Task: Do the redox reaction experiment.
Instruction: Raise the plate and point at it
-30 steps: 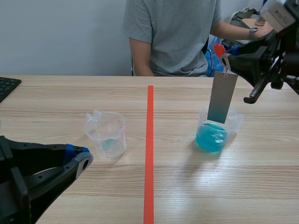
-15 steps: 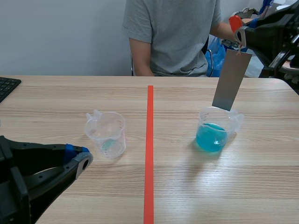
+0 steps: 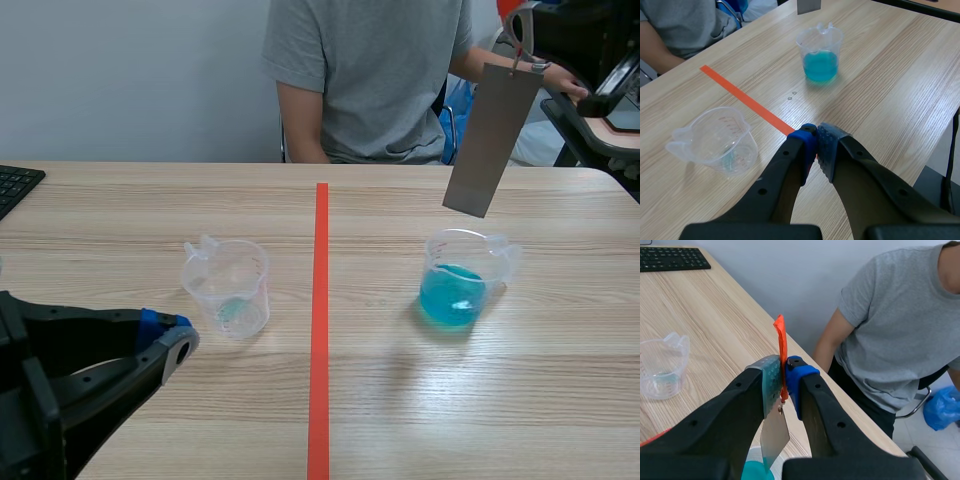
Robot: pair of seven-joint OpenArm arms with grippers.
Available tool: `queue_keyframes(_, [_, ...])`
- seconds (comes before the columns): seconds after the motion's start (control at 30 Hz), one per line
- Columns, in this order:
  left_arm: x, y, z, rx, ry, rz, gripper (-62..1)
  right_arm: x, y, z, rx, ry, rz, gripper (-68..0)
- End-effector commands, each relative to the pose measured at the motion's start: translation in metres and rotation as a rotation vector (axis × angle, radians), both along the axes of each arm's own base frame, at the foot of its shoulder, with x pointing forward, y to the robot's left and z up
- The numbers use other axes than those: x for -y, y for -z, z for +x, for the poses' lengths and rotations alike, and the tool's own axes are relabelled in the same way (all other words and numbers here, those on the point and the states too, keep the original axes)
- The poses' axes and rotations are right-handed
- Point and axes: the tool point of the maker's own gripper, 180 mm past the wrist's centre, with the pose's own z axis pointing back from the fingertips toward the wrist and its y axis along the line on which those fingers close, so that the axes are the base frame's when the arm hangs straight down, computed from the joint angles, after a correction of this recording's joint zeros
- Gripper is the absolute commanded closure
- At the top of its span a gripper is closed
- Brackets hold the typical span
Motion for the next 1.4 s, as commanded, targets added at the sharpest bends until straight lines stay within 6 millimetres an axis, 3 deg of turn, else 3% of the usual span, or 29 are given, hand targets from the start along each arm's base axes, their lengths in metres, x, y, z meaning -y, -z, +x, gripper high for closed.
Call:
queue_keyframes(0.0, [0.000,-0.004,0.002,0.014,-0.006,-0.017,-3.2,0.002,-0.014,0.000,0.037,-0.008,0.007,-1.1])
queue_keyframes(0.37, [-0.003,-0.001,0.008,0.024,-0.014,-0.014,-3.2,0.002,-0.015,0.000,0.034,-0.011,0.017,-1.1])
queue_keyframes(0.57, [-0.013,0.011,0.035,0.055,-0.041,-0.006,-3.2,0.001,-0.016,-0.001,0.034,-0.014,0.026,-1.1])
queue_keyframes(0.77, [-0.015,0.023,0.074,0.101,-0.047,-0.039,-3.2,0.000,-0.017,-0.001,0.033,-0.018,0.036,-1.1])
queue_keyframes(1.0, [0.012,0.030,0.118,0.130,-0.007,-0.090,-3.2,0.000,-0.017,-0.001,0.030,-0.019,0.038,-1.1])
queue_keyframes(1.37, [0.078,0.034,0.173,0.162,0.096,-0.147,-3.2,-0.001,-0.018,-0.002,0.020,-0.024,0.054,-1.1])
